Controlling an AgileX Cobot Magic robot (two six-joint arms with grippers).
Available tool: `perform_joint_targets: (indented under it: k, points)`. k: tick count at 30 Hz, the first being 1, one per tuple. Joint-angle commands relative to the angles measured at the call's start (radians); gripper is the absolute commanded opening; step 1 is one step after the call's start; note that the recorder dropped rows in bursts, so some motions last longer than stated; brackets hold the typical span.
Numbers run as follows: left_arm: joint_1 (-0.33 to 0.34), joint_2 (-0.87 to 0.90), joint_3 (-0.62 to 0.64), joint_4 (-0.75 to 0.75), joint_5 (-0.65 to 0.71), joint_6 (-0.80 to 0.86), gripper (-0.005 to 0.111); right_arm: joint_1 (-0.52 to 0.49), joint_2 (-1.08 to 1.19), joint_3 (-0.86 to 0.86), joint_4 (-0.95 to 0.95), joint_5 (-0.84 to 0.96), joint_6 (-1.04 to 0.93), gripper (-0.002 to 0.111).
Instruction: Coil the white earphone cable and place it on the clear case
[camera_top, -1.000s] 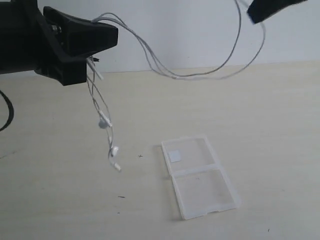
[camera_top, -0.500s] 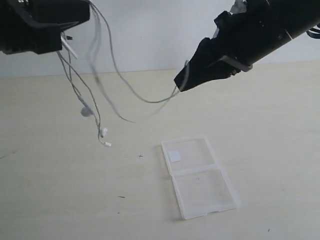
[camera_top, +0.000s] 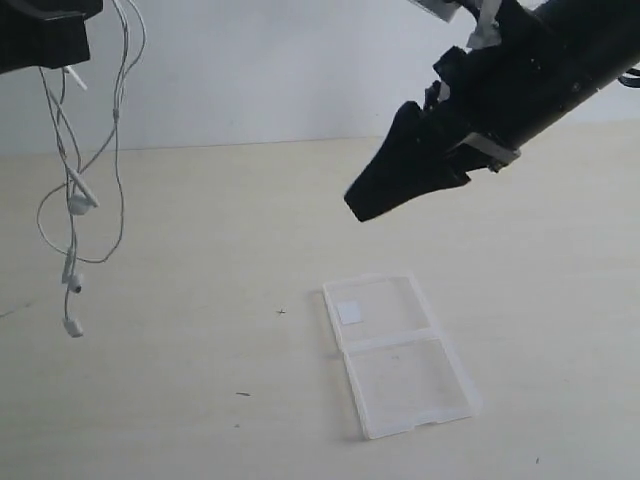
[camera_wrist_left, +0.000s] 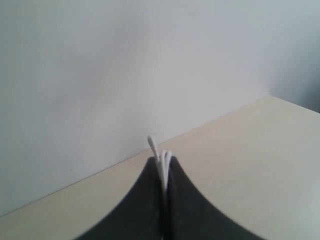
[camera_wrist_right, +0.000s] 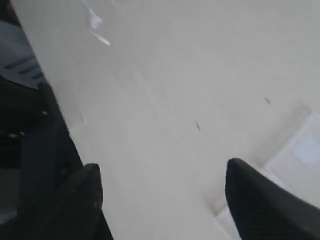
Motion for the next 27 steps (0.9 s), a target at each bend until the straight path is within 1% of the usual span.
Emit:
perform_joint_targets:
  k: [1,5,6,8,10,11,12,14,17,21,23,27]
  points:
    - [-0.001,-0.008,-0.008,0.02,0.036,0.0,0.0,0.0,-0.004,0.0,0.282,0.009,-0.276,0.068]
    - [-0.001,-0.01,-0.008,0.044,0.036,0.0,0.0,0.0,-0.002,0.002,0.354,0.009,-0.432,0.068]
    - [-0.001,-0.01,-0.008,0.052,0.036,0.0,0.0,0.0,0.0,0.002,0.365,0.009,-0.451,0.07]
    - [-0.001,-0.01,-0.008,0.052,0.036,0.0,0.0,0.032,0.006,0.002,0.399,0.004,-0.51,0.074]
    - [-0.001,-0.01,-0.008,0.052,0.036,0.0,0.0,0.089,0.014,0.002,0.422,-0.087,-0.534,0.077]
    - [-0.001,-0.01,-0.008,0.052,0.036,0.0,0.0,0.133,0.022,0.002,0.422,-0.18,-0.534,0.078]
    - [-0.001,-0.01,-0.008,0.052,0.036,0.0,0.0,0.148,0.024,0.002,0.422,-0.219,-0.534,0.078]
    - [-0.001,-0.01,-0.008,0.052,0.036,0.0,0.0,0.206,0.045,0.002,0.424,-0.393,-0.541,0.08]
    - [-0.001,-0.01,-0.008,0.052,0.036,0.0,0.0,0.232,0.065,0.002,0.447,-0.473,-0.539,0.084]
    - [-0.001,-0.008,-0.008,0.051,0.06,0.0,0.0,0.286,0.124,0.002,0.523,-0.513,-0.53,0.095]
    - [-0.001,-0.008,-0.008,0.051,0.062,0.0,0.0,0.296,0.142,0.0,0.554,-0.527,-0.537,0.097]
    - [-0.001,-0.008,-0.008,0.051,0.057,-0.004,0.0,0.302,0.167,0.0,0.617,-0.618,-0.549,0.098]
